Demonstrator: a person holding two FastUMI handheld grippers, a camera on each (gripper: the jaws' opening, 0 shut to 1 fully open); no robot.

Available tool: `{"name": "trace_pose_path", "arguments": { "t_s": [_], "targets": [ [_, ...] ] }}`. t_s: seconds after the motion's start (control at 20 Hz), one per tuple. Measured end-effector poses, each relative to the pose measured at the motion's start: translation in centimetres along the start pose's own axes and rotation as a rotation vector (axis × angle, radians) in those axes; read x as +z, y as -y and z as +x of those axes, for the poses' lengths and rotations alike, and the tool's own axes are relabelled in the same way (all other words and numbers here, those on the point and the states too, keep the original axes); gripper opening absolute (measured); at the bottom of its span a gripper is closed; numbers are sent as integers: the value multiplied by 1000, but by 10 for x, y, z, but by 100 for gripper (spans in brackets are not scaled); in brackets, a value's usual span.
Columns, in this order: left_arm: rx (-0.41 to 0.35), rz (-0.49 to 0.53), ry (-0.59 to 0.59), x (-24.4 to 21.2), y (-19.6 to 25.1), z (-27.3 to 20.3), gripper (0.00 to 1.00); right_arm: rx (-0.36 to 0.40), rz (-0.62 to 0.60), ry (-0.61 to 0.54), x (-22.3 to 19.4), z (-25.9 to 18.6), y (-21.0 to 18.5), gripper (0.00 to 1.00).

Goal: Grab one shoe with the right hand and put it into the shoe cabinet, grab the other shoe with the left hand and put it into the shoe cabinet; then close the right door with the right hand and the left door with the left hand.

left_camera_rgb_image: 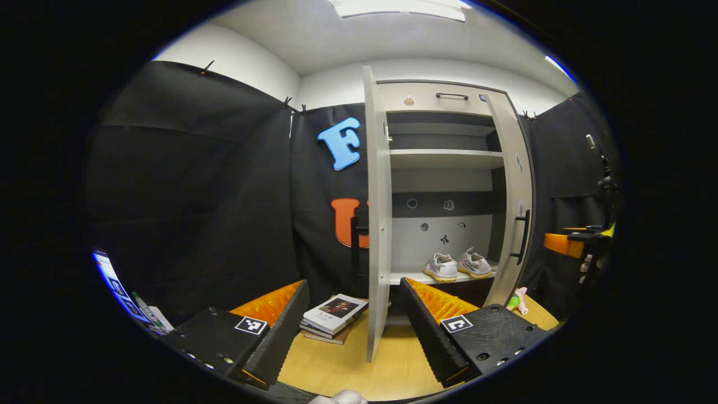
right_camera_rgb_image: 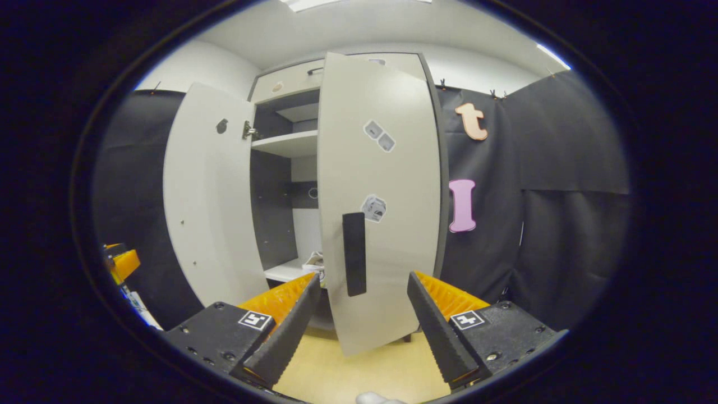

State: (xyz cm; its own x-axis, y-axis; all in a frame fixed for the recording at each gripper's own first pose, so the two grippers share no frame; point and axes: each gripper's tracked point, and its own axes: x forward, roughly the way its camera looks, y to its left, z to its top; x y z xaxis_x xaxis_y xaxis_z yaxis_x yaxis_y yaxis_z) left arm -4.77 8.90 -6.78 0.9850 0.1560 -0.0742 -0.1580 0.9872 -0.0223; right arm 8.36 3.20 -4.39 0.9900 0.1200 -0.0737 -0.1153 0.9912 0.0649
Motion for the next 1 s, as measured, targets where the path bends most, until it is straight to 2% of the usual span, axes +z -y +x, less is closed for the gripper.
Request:
{"name": "trace_pose_path", "arguments": {
  "t_s": [0.3, 0.65, 1.0],
  "targets": [
    [32, 12, -9, -11, -42, 43, 96, -8, -3, -35, -29, -36, -15, 99],
    [13, 24, -1, -23, -60, 99, 97, -27, 0, -115, -78, -70, -25, 100],
    [-13, 73, 18, -23, -66, 152, 96, -98, 8, -120, -81, -90, -8, 100]
  ]
}}
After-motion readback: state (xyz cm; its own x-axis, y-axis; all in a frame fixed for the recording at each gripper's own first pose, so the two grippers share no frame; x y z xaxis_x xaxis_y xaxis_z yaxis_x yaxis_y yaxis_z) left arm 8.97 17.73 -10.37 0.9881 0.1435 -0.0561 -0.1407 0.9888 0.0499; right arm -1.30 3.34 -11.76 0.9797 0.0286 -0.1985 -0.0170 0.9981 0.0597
